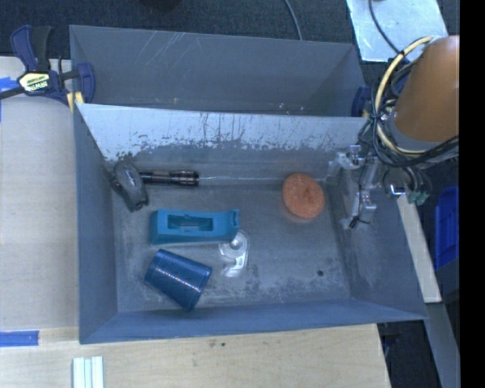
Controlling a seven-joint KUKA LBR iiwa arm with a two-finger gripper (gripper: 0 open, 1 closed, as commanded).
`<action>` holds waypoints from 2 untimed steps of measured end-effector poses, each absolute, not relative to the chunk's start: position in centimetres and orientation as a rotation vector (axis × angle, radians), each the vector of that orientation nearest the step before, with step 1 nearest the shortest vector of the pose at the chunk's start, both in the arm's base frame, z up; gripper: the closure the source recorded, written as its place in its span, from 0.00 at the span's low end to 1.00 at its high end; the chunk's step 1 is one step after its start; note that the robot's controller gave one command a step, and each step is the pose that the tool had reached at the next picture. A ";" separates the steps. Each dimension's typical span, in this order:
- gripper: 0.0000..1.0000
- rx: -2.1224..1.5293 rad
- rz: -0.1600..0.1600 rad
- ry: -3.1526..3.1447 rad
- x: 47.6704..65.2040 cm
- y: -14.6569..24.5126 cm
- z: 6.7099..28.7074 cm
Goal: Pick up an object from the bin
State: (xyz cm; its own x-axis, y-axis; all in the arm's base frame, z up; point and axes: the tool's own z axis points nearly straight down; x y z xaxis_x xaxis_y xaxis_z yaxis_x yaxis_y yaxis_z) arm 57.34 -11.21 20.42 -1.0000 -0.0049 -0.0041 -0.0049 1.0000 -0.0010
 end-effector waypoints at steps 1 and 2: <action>0.00 -0.007 -0.001 3.138 57.3 -11.2 20.4; 0.00 0.195 0.000 3.136 56.0 -10.6 11.7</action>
Offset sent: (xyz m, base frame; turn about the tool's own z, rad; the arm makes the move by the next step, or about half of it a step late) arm -0.0123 0.0056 -0.0833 0.1287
